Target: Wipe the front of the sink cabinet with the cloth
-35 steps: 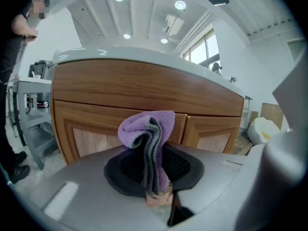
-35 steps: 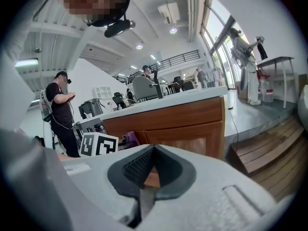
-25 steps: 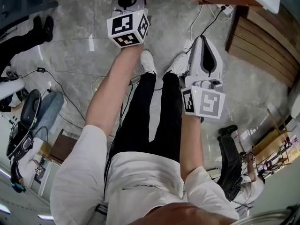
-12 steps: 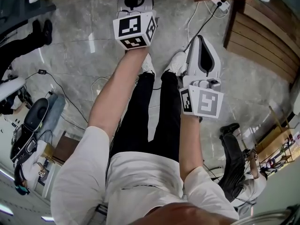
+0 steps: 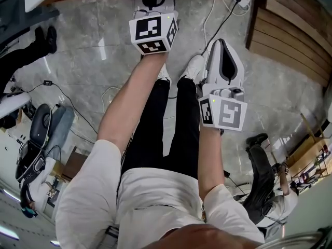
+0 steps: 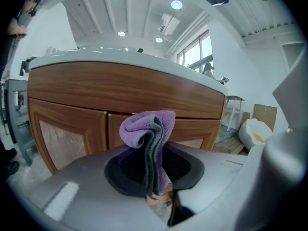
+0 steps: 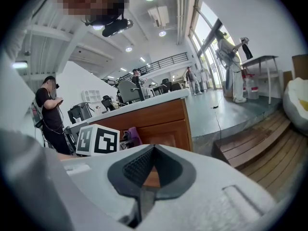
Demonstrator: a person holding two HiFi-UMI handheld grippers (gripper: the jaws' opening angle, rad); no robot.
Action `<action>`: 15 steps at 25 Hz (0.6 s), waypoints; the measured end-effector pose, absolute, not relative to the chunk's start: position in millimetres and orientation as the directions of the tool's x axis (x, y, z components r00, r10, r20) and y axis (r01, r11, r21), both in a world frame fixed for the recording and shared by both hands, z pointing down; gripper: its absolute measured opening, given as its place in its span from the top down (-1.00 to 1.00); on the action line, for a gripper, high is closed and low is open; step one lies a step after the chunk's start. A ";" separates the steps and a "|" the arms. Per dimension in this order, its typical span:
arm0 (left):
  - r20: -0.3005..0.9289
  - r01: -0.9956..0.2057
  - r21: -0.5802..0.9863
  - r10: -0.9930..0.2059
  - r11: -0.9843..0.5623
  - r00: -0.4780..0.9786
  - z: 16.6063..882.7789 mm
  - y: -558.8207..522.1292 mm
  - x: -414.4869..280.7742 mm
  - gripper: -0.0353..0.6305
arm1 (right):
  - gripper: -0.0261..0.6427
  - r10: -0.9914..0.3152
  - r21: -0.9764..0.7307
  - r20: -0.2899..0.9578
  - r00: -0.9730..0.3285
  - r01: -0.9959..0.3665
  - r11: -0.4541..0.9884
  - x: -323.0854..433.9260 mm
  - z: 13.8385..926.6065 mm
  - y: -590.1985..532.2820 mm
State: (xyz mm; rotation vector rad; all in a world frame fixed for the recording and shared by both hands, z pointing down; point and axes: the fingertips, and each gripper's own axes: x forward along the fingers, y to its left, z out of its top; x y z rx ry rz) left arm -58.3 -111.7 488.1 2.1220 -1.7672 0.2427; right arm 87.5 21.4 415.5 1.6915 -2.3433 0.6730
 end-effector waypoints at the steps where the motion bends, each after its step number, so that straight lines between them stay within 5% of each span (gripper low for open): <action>1: 0.360 -0.974 0.169 -0.910 -0.151 0.204 488.2 -112.2 -54.0 0.67 | 0.93 -0.855 -0.256 0.392 -0.340 -0.933 0.253 89.6 415.2 20.7; 15: 0.366 -0.958 0.175 -0.888 -0.227 0.277 489.0 -114.4 11.2 0.67 | 0.93 -0.866 -0.262 0.396 -0.304 -0.942 0.211 129.2 419.8 15.9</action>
